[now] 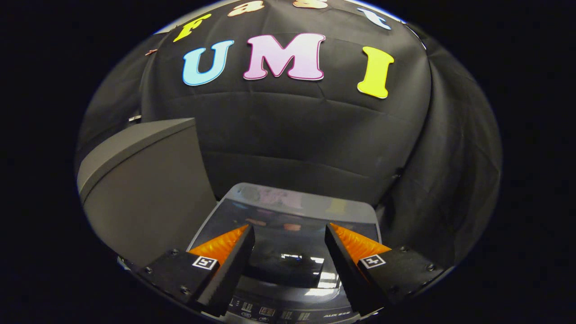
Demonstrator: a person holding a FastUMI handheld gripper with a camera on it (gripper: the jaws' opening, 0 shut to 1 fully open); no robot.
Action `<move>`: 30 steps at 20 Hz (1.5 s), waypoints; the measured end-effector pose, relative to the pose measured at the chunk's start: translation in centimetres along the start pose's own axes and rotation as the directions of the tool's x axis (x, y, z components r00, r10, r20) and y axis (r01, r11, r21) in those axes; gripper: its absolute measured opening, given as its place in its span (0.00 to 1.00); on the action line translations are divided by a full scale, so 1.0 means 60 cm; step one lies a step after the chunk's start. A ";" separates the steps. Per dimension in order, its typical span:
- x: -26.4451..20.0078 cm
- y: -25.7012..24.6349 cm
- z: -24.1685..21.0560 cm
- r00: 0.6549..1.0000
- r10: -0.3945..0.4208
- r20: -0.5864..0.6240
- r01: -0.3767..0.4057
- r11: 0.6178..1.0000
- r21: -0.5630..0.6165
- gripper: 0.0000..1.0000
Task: Put the clothes into the washing machine and then close the washing machine lid.
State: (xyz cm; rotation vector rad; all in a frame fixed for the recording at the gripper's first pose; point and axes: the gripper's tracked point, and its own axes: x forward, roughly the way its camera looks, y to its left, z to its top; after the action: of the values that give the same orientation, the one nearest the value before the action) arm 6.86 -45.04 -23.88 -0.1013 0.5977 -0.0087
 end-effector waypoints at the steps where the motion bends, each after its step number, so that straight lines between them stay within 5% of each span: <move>1: -0.003 0.006 -0.006 1.000 0.002 -0.004 -0.002 1.000 -0.002 0.99; 4: -0.001 0.027 0.000 1.000 0.022 -0.009 -0.022 1.000 0.009 0.99; 9: -0.026 0.049 0.111 0.993 0.025 0.116 -0.032 0.998 0.057 0.99; 14: -0.122 0.073 0.281 0.932 -0.038 0.361 -0.018 0.989 0.149 0.98; 18: -0.203 0.118 0.346 0.884 -0.074 0.461 -0.019 0.981 0.193 0.99; 22: -0.275 0.159 0.371 0.847 -0.089 0.524 -0.004 0.985 0.174 0.99; 30: -0.356 0.260 0.361 0.836 -0.051 0.546 -0.040 0.987 0.153 0.99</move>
State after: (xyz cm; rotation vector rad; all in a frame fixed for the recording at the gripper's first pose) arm 1.03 -26.69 4.37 0.0522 0.0150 -0.0317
